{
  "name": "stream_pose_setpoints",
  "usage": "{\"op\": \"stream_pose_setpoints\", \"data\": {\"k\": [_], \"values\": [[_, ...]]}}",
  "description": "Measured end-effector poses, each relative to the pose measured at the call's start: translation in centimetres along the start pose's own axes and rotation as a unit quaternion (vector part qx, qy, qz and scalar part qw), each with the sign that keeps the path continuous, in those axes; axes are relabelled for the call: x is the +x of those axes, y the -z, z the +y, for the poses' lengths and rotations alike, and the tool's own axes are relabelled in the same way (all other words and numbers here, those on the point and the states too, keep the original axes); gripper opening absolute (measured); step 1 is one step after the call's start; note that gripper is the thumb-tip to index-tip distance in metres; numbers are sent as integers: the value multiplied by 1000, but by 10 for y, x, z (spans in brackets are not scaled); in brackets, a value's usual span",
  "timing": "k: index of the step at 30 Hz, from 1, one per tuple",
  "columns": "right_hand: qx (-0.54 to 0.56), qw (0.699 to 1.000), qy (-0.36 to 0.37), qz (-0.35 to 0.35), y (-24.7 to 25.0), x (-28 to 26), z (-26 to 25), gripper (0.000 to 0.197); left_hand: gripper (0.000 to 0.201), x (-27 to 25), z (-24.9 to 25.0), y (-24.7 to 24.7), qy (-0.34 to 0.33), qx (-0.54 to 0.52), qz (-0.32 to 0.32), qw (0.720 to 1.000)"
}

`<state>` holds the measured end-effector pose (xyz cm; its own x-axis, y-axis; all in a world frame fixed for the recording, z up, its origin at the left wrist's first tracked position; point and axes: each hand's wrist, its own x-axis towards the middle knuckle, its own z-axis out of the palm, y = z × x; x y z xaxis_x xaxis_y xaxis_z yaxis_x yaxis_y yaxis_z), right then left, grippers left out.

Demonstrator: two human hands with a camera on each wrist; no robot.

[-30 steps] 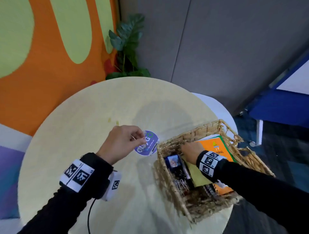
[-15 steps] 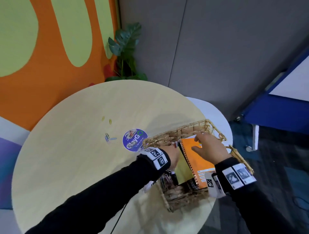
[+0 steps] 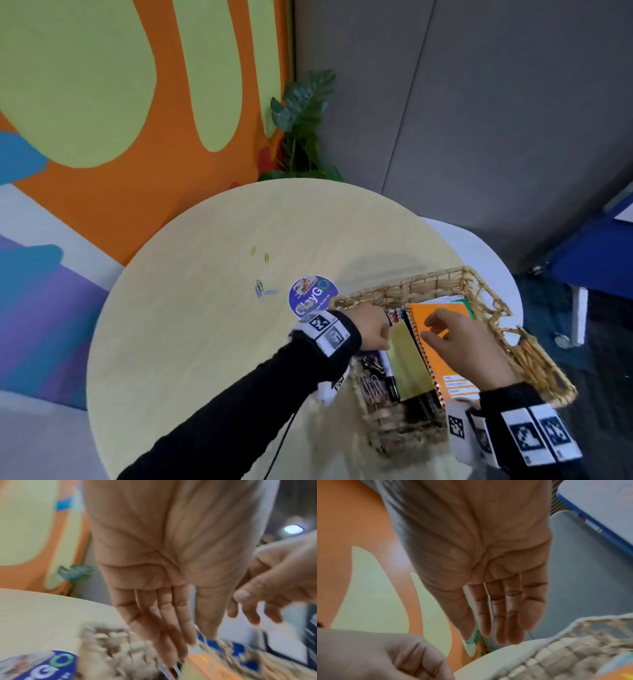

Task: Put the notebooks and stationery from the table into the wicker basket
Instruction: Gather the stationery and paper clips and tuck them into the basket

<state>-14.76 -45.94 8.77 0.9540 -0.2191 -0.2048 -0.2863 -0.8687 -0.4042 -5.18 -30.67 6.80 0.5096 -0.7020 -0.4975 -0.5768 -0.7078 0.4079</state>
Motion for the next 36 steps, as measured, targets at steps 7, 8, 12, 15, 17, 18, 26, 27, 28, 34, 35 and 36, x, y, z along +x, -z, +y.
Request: {"op": "stream_pose_setpoints", "data": {"k": [7, 8, 12, 15, 17, 18, 26, 27, 28, 34, 35, 36], "values": [[115, 986, 124, 11, -21, 58, -119, 6, 13, -74, -125, -4, 107, -230, 255, 933], [113, 985, 134, 3, -32, 70, -138, 8, 9, -83, -144, -9, 127, -238, 268, 925], [64, 987, 130, -67, -95, 122, -195, 20, 30, -111, -209, -27, 207, -288, 315, 880], [6, 988, 102, -116, -140, 156, -215, 24, 19, -121, -241, -34, 248, -287, 318, 869], [-31, 983, 93, -154, -159, 171, -222, 25, 14, -125, -257, -37, 262, -295, 321, 861], [-49, 979, 92, -174, -166, 178, -224, 27, 14, -126, -264, -37, 264, -300, 323, 858], [-106, 969, 70, -214, -194, 206, -229, 29, 17, -108, -309, -10, 269, -263, 318, 870], [-108, 968, 67, -215, -195, 206, -229, 30, 18, -101, -312, -5, 268, -256, 316, 873], [-108, 968, 62, -217, -196, 204, -229, 30, 19, -93, -313, 0, 267, -250, 314, 876], [-66, 973, 54, -215, -195, 187, -218, 19, 21, -37, -324, 33, 272, -221, 307, 885], [-60, 975, 61, -206, -194, 183, -214, 17, 22, -27, -327, 40, 275, -216, 309, 884], [-53, 977, 66, -195, -193, 179, -211, 17, 21, -17, -328, 47, 278, -210, 309, 885]]}}
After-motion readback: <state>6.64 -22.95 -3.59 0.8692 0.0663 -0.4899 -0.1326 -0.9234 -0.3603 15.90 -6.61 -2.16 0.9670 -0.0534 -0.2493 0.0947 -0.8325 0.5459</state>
